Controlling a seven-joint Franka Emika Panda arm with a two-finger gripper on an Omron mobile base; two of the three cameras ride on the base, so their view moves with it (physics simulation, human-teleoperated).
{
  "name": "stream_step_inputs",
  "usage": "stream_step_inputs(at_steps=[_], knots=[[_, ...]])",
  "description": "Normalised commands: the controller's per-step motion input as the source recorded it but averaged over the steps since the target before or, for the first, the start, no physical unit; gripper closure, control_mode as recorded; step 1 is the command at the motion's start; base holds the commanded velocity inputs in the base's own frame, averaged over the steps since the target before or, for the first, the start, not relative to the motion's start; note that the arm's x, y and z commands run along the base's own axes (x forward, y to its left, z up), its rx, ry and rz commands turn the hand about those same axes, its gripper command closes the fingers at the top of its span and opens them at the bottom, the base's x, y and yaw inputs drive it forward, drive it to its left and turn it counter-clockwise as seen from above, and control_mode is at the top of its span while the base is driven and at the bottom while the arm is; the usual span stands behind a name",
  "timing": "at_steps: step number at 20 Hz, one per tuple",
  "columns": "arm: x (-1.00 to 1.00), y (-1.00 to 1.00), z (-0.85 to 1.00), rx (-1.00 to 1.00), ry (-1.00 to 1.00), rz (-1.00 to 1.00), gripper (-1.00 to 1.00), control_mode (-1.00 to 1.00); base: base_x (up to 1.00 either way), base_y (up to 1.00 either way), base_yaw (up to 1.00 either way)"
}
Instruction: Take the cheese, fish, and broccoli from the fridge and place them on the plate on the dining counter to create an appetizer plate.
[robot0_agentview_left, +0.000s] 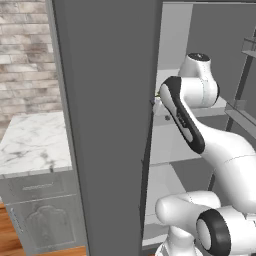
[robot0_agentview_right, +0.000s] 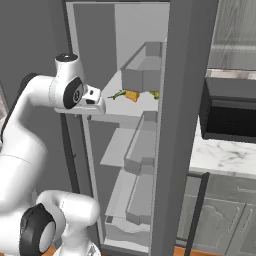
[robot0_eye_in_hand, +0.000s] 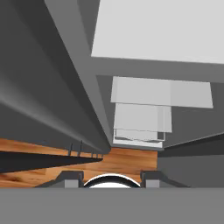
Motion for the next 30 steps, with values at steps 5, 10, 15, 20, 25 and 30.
stream_step_inputs(at_steps=[5, 10, 15, 20, 25, 30], knots=[[-0.14, -0.01, 0.0, 0.0, -0.05, 0.0, -1.0, -1.0, 0.0, 0.0, 0.0], [-0.33, -0.16, 0.0, 0.0, -0.13, 0.0, -1.0, -1.0, 0.0, 0.0, 0.0], [-0.36, -0.35, 0.0, 0.0, -0.1, 0.0, -1.0, -1.0, 0.0, 0.0, 0.0], [-0.3, -0.43, 0.0, -0.01, -0.02, -0.02, -1.0, -1.0, 0.0, 0.0, 0.0], [-0.27, -0.42, 0.0, -0.02, -0.09, 0.0, -1.0, -1.0, 0.0, 0.0, 0.0], [-0.23, -0.05, 0.0, 0.0, -0.3, 0.02, -1.0, -1.0, 0.0, 0.0, 0.0]])
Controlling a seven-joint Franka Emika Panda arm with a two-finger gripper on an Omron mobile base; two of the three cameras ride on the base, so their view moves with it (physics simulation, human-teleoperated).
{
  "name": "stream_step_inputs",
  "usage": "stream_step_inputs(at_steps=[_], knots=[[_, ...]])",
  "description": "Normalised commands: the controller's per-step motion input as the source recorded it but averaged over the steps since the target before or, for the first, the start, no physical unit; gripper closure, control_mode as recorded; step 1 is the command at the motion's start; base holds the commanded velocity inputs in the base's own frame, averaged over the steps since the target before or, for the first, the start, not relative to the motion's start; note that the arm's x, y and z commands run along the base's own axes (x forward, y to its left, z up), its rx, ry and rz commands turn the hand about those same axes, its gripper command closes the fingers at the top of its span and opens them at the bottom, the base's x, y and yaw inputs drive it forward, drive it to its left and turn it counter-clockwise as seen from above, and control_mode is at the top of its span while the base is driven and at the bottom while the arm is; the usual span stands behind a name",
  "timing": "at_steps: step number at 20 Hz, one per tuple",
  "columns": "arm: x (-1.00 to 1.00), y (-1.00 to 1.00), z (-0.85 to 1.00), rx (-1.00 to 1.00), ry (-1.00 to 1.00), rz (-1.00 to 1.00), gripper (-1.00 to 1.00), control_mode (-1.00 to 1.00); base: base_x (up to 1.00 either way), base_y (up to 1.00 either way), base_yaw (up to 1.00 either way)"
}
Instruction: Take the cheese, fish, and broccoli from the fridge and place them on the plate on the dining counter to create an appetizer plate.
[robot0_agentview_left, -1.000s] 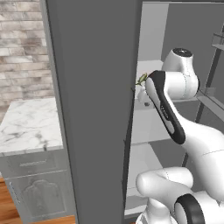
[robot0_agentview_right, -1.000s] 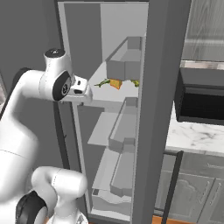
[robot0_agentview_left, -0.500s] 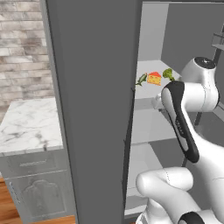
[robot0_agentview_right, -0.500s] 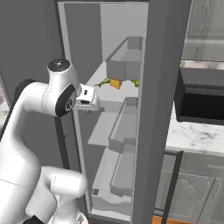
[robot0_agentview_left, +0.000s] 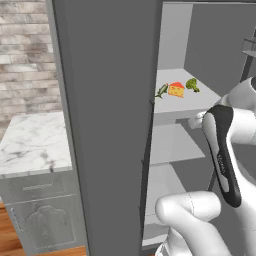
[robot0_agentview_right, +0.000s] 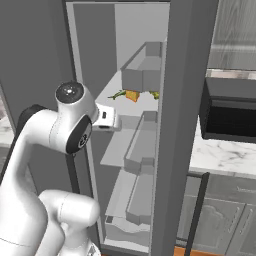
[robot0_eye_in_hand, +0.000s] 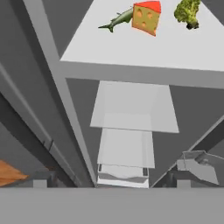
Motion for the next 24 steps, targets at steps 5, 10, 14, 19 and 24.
stream_step_inputs(at_steps=[5, 10, 14, 19, 24], knots=[[0.01, 0.0, 0.0, 0.0, -0.31, 0.05, -1.0, -1.0, 0.0, 0.0, 0.0], [0.2, 0.0, 0.1, 0.0, -0.15, 0.01, -1.0, -1.0, 0.0, 0.0, 0.0], [0.31, 0.0, 0.24, 0.0, -0.02, 0.0, -1.0, -1.0, 0.0, 0.0, 0.0], [0.23, 0.0, 0.4, 0.0, 0.0, 0.0, -1.0, -1.0, 0.0, 0.0, 0.0], [0.08, -0.02, 0.36, 0.0, 0.03, 0.0, -1.0, -1.0, 0.0, 0.0, 0.0]])
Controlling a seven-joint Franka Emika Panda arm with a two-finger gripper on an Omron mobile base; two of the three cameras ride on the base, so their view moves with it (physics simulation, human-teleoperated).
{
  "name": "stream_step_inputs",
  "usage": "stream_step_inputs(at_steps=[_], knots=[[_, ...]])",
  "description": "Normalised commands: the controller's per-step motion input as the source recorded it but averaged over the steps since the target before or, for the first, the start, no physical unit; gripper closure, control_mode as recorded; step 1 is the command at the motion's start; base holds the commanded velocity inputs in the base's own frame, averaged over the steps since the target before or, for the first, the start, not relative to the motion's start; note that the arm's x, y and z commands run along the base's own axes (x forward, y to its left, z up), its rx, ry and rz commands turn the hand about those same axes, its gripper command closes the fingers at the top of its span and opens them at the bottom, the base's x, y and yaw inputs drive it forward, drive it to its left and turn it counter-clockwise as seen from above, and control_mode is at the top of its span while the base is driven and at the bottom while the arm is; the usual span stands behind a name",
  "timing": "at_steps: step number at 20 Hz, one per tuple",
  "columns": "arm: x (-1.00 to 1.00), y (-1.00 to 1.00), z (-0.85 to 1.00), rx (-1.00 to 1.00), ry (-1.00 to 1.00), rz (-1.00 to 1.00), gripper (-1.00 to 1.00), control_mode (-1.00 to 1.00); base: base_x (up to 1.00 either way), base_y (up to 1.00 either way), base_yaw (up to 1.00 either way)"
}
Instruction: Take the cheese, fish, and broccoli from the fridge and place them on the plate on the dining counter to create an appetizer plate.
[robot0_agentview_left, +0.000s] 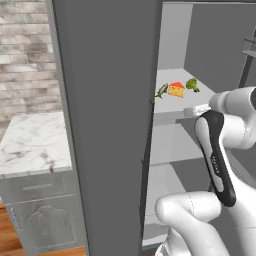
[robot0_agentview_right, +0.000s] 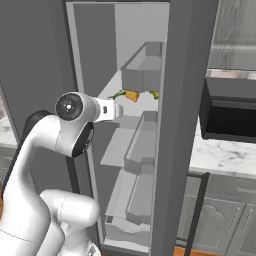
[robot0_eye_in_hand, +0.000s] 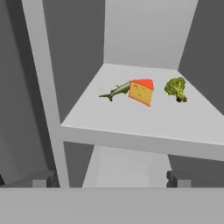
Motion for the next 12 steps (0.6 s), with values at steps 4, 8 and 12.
stream_step_inputs(at_steps=[4, 8, 12], knots=[[0.24, -0.05, 0.1, 0.0, 0.02, 0.0, -1.0, -1.0, 0.0, 0.0, 0.0], [0.16, -0.05, 0.0, 0.0, 0.0, 0.0, -1.0, -1.0, 0.0, 0.0, 0.0], [0.06, -0.18, 0.0, 0.0, 0.0, 0.0, -1.0, -1.0, 0.0, 0.0, 0.0]])
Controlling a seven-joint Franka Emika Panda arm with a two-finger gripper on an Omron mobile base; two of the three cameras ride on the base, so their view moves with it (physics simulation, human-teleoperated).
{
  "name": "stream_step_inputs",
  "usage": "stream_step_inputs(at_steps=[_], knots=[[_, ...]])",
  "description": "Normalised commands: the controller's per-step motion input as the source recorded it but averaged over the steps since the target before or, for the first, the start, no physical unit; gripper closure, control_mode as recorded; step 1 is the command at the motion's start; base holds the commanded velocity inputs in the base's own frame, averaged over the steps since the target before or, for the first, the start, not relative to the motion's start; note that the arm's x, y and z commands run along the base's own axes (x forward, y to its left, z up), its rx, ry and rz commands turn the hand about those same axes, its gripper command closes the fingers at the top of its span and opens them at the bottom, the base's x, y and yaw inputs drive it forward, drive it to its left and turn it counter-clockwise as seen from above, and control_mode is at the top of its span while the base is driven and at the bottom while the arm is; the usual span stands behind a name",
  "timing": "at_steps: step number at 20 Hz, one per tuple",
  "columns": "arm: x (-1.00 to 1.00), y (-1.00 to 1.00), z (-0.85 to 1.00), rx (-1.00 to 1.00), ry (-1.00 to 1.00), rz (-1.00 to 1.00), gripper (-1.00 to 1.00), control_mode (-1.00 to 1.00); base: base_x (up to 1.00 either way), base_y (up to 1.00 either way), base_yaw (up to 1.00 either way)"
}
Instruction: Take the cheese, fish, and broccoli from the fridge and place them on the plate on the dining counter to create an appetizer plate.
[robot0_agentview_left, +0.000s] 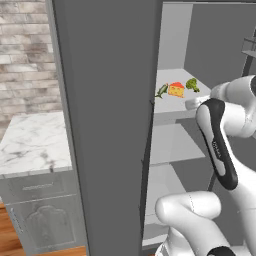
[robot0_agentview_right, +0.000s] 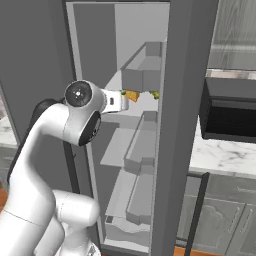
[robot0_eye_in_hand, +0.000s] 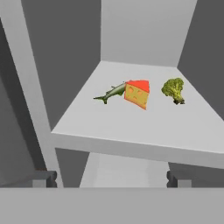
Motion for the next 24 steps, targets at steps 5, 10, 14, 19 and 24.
stream_step_inputs(at_steps=[5, 10, 14, 19, 24], knots=[[0.26, -0.03, 0.0, 0.0, 0.02, 0.01, -1.0, -1.0, 0.0, 0.0, 0.0], [0.39, 0.0, 0.0, 0.0, 0.07, 0.0, -1.0, -1.0, 0.0, 0.0, 0.0], [0.32, -0.01, 0.0, 0.0, 0.01, 0.0, -1.0, -1.0, 0.0, 0.0, 0.0], [0.22, -0.06, 0.0, 0.0, 0.04, 0.02, -1.0, -1.0, 0.0, 0.0, 0.0], [0.28, -0.02, 0.0, 0.0, 0.1, 0.06, -1.0, -1.0, 0.0, 0.0, 0.0]])
